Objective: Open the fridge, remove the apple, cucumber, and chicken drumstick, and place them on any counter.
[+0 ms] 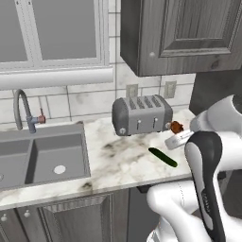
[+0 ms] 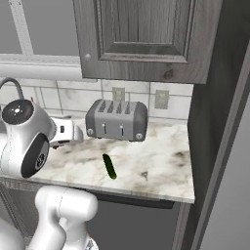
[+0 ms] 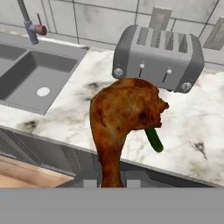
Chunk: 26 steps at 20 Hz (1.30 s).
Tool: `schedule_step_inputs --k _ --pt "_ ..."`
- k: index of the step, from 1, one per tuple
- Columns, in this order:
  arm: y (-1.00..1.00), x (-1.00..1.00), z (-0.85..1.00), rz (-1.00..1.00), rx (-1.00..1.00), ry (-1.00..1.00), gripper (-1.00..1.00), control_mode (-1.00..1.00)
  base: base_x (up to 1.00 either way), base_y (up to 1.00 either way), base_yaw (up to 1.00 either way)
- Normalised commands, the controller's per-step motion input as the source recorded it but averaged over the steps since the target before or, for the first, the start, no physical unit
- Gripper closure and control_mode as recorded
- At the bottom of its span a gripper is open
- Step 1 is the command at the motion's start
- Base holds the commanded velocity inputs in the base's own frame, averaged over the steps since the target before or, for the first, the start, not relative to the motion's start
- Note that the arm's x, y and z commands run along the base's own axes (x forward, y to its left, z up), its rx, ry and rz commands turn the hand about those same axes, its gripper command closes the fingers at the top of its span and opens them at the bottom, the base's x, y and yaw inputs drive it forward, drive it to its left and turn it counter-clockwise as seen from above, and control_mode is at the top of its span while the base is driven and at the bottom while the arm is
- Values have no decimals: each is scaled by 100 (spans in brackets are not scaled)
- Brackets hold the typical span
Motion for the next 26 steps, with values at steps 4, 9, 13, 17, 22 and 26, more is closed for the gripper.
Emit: schedule_step_inputs --k 4,9,13,17,22,26 --pt "27 44 -29 0 0 0 100 -100 0 0 0" --pt "27 50 -33 0 0 0 100 -100 0 0 0" --pt "39 72 -36 0 0 8 100 -100 0 0 0" --pt "46 65 -45 0 -3 12 100 -100 0 0 0" --pt "42 45 -52 0 -2 17 100 -100 0 0 0" --pt "32 33 -57 0 -2 13 100 -100 0 0 0"
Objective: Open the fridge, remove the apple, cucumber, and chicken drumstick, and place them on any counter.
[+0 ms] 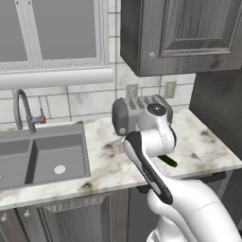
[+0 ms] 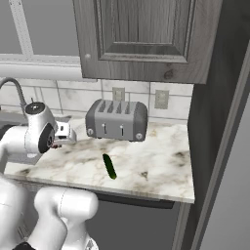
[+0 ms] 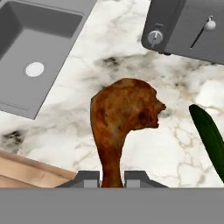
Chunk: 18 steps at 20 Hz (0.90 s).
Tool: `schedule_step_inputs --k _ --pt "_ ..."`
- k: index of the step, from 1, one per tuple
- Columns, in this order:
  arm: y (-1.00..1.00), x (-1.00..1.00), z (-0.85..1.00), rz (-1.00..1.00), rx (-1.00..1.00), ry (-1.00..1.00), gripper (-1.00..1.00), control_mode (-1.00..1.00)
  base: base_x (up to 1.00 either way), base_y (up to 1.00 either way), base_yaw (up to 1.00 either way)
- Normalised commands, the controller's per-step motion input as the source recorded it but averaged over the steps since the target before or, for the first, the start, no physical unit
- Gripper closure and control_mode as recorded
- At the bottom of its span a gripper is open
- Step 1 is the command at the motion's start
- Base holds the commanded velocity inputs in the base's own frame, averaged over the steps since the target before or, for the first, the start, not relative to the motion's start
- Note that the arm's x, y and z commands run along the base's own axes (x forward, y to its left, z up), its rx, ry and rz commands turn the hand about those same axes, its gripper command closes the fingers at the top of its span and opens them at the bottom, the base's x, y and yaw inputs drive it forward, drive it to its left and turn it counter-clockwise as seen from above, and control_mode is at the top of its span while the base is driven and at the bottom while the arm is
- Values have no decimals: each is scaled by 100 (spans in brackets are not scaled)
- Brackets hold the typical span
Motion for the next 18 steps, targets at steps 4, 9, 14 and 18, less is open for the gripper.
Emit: schedule_step_inputs --k 4,9,14,18 --pt "20 47 -49 0 0 9 100 -100 0 0 0" --pt "20 45 -49 0 0 9 100 -100 0 0 0" --pt "17 41 -46 0 0 11 100 -100 0 0 0" --pt "12 36 -37 0 0 13 100 -100 0 0 0"
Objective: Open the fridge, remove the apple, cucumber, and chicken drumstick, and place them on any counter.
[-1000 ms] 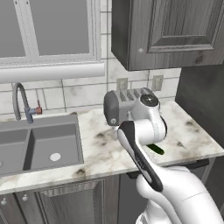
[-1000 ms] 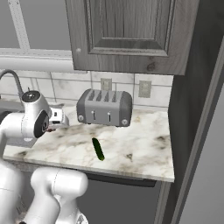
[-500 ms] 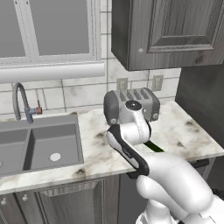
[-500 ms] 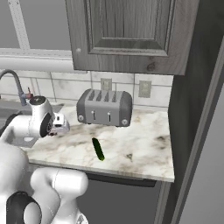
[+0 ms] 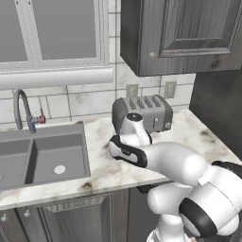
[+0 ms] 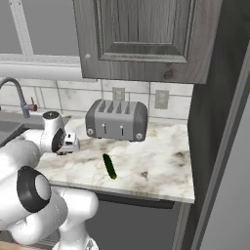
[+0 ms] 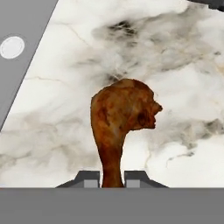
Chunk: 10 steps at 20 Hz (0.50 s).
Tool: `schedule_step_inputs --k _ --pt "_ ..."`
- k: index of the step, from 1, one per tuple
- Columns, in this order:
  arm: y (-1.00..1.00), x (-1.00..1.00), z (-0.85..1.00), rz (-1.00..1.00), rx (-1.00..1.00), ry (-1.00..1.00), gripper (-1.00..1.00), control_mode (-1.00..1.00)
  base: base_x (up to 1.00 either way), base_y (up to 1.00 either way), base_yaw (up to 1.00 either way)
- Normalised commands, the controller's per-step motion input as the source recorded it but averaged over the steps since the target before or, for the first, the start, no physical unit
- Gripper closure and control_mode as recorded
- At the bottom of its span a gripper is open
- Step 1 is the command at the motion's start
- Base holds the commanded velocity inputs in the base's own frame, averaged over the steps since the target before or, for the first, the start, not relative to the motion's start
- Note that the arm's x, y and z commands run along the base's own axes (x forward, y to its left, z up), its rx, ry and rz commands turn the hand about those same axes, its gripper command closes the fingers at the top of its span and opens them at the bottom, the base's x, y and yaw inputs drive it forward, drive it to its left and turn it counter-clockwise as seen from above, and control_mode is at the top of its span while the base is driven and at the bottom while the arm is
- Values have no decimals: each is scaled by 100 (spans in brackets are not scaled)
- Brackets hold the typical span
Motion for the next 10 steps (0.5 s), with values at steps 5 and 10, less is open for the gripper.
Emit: schedule_step_inputs --k 5,10 --pt "4 24 -34 0 0 11 100 -100 0 0 0" --pt "0 6 -30 0 0 5 100 -100 0 0 0"
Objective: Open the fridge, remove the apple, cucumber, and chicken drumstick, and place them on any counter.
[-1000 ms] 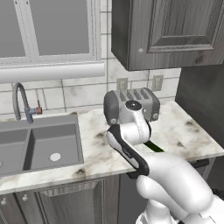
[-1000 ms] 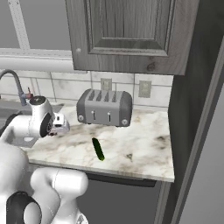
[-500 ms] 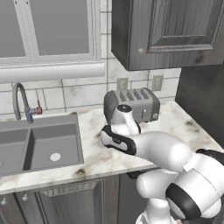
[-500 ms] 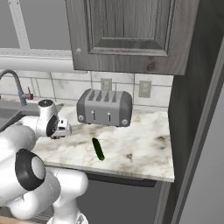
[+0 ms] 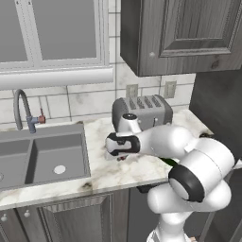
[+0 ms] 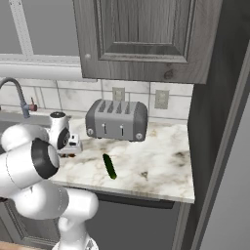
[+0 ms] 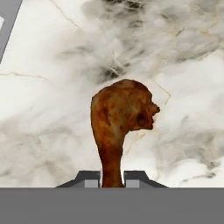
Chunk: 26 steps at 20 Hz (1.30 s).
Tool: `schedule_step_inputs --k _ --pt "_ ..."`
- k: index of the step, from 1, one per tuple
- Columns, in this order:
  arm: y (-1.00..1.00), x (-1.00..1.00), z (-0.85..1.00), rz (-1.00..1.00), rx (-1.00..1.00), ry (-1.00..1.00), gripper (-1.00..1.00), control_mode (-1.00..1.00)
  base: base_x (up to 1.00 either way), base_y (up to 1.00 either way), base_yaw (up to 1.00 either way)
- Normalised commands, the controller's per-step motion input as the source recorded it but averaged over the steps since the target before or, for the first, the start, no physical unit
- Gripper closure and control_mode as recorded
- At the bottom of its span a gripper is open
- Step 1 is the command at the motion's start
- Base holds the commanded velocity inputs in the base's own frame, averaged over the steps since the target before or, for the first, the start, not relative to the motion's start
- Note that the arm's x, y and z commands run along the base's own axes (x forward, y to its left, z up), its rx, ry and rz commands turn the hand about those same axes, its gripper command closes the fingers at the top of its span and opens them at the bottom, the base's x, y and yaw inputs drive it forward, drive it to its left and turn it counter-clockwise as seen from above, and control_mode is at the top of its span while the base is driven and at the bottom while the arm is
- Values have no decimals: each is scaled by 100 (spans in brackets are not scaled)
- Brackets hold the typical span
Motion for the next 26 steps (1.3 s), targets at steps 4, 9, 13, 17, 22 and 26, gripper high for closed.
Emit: schedule_step_inputs --k 4,9,13,17,22,26 --pt "0 0 -28 0 0 0 100 -100 0 0 0" --pt "4 0 -33 0 0 0 100 -100 0 0 0" --pt "1 0 -18 0 0 0 100 -100 0 0 0" --pt "0 0 0 -1 0 0 -100 -100 0 0 0" --pt "4 0 0 -4 0 0 -100 -100 0 0 0" --pt "-2 0 0 -5 0 0 -100 -100 0 0 0"
